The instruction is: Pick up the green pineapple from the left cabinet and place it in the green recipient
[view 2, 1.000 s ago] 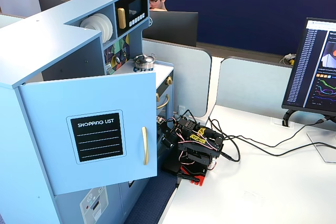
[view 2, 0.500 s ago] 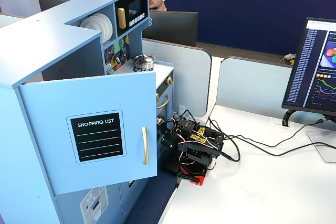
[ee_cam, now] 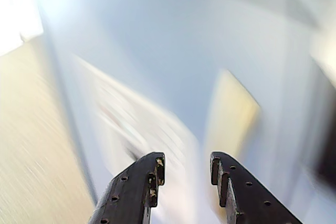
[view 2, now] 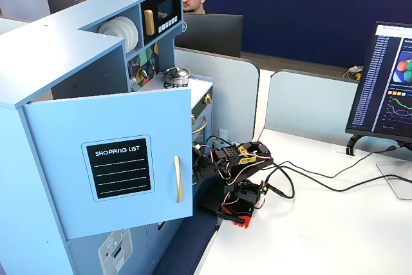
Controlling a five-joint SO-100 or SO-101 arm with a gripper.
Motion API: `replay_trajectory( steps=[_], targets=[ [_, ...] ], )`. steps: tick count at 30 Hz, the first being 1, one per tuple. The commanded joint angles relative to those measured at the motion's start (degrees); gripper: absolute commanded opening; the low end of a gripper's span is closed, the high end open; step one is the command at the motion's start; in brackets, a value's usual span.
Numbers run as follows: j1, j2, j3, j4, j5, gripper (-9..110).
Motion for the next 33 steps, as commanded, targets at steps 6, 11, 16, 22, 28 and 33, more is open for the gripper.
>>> replay_trajectory(
  steps=[6,11,16,22,28,33],
  targets=[
    [-1.6,-21.4,-20.8,-12.1,-2.0,11],
    [0.4,-29.4,-27.7,-13.8,0.2,32],
    [2.5,-37.1,-34.6,-16.0,1.1,46],
    [4.8,-46.5,-41.1,-19.8,2.3,52],
    [4.9,-53.3,-47.0,-21.0,2.5,51],
    [4.6,-57.7,-49.9,-22.1,2.1,49]
  ],
)
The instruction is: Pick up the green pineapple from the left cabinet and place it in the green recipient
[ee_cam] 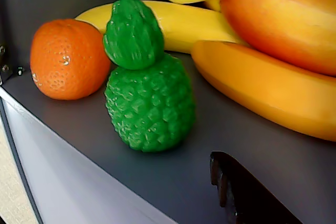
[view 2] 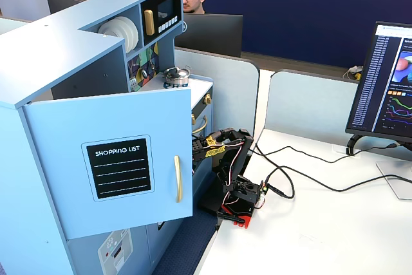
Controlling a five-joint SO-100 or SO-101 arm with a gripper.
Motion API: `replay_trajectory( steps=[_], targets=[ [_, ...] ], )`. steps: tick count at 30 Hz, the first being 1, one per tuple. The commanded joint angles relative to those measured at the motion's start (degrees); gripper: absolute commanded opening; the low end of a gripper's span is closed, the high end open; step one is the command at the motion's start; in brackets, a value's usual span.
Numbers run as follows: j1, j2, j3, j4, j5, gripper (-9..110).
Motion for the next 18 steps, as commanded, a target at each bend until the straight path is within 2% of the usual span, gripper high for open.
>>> replay_trajectory(
  steps=[1,18],
  targets=[
    [0.4,-2.0,-6.0,-2.1,0.0,49],
    [1.7,-17.5,-23.4,-0.8,1.1,47]
  ],
)
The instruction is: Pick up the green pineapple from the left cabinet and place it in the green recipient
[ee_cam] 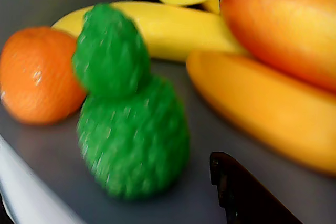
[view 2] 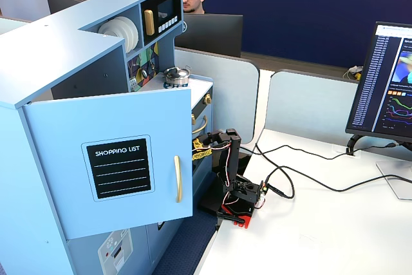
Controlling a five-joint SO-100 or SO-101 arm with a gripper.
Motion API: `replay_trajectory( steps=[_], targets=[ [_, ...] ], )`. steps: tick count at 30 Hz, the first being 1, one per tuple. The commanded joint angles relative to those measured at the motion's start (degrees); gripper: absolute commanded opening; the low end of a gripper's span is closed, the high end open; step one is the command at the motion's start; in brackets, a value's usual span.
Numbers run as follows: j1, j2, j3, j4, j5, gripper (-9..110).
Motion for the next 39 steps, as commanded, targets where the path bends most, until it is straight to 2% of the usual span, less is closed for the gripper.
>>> replay_trajectory(
  steps=[1,20,23,26,29,33,39],
  targets=[
    [1.0,-1.1,-7.0,-0.7,0.9,47],
    [0.0,-12.7,-20.2,2.1,-0.4,43],
    [-0.1,-14.5,-22.2,0.6,0.5,34],
    [-0.2,-15.7,-24.3,0.9,0.8,13],
    [-0.4,-16.3,-25.8,0.9,1.3,1],
    [-0.3,-14.6,-25.2,2.3,-0.4,0],
    [-0.4,1.8,-11.4,8.6,-17.0,0]
  ],
)
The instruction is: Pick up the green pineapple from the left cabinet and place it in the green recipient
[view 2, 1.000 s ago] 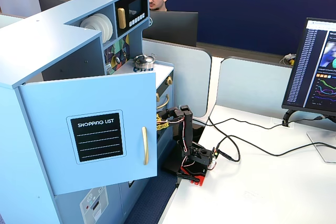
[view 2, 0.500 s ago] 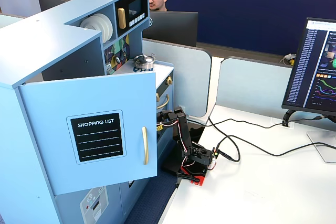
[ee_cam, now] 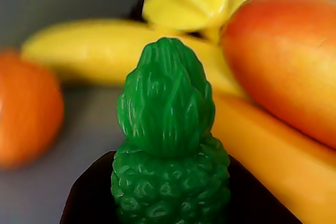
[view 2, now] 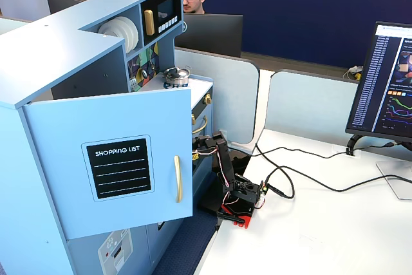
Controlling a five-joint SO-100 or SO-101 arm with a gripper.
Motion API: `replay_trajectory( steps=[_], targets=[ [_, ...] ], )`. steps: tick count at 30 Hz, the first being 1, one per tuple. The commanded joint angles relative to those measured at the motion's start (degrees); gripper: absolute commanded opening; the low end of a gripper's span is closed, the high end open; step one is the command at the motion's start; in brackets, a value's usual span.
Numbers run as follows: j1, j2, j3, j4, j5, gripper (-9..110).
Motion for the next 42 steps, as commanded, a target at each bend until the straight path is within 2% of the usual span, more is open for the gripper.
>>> replay_trajectory(
  steps=[1,5,10,12,20,25,31,42],
  targets=[
    [-1.1,18.5,10.3,3.7,-9.7,0],
    [-3.0,37.7,26.5,8.4,-13.4,0],
    [-2.3,57.2,37.3,16.7,-17.3,0],
    [-0.4,61.8,38.7,19.0,-18.8,0],
    [9.4,70.0,31.3,31.0,-13.1,0],
    [20.9,66.9,23.8,36.0,-9.1,0],
    [33.8,52.3,11.3,31.1,-1.8,0],
    [39.4,18.5,-20.3,25.8,1.7,0]
  ],
)
